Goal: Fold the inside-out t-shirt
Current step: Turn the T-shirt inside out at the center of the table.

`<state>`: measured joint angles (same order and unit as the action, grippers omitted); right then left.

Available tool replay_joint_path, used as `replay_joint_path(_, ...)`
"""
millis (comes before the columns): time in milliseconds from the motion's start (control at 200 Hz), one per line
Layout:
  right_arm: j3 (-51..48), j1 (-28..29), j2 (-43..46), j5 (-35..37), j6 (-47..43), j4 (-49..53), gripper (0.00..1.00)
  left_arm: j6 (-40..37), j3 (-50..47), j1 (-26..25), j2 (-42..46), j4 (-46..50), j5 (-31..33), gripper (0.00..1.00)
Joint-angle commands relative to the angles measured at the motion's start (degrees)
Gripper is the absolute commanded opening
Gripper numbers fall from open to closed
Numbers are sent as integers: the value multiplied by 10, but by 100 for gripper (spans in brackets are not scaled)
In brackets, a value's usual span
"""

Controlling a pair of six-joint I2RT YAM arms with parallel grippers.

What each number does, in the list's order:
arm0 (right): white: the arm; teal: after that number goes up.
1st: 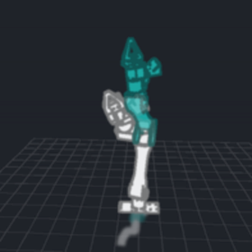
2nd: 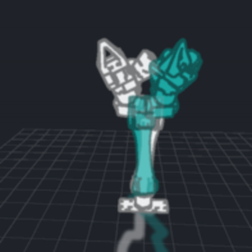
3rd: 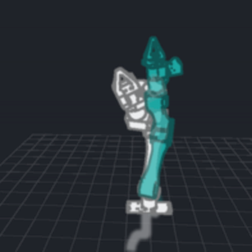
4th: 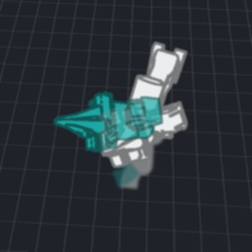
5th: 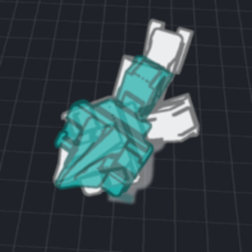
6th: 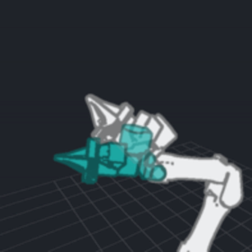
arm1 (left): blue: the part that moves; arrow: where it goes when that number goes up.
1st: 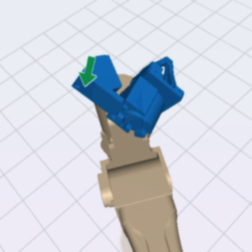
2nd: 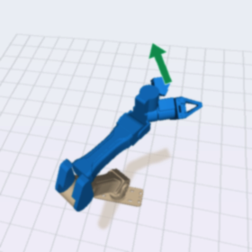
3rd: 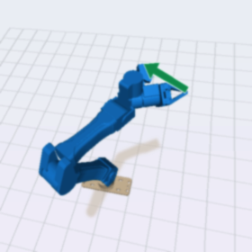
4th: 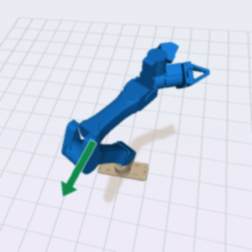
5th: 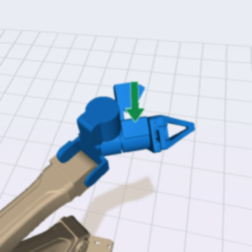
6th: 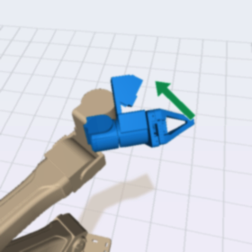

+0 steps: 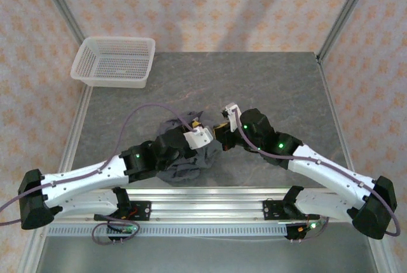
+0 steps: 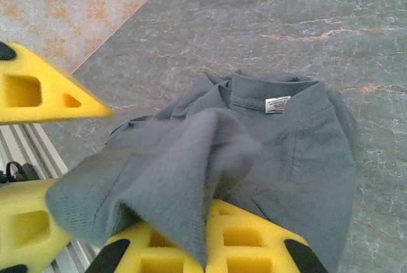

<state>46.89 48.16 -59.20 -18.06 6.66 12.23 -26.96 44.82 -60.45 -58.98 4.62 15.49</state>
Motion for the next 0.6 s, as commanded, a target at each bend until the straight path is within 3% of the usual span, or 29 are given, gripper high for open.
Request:
replay_joint_path(0,18,-3,0,-4,0,-3,0,-3,6,7,30,37,-10,47)
replay_joint_path(50,19,-4,0,-3,-2,1,0,-3,7,8,43,58,-15,52)
replay_joint_path(200,20,-4,-2,-2,-3,-3,0,12,12,23,57,87,-47,50)
replay_joint_path(295,28,-3,-7,-1,-4,-2,0,19,20,31,32,77,-65,52)
replay_joint_path(475,43,-4,-11,1,-9,11,0,22,35,45,-23,54,-86,63)
replay_joint_path(535,43,-4,-9,3,-10,12,0,29,35,50,-33,38,-72,58)
replay_joint_path(591,41,-4,-9,5,-9,12,0,37,34,53,-34,25,-63,44)
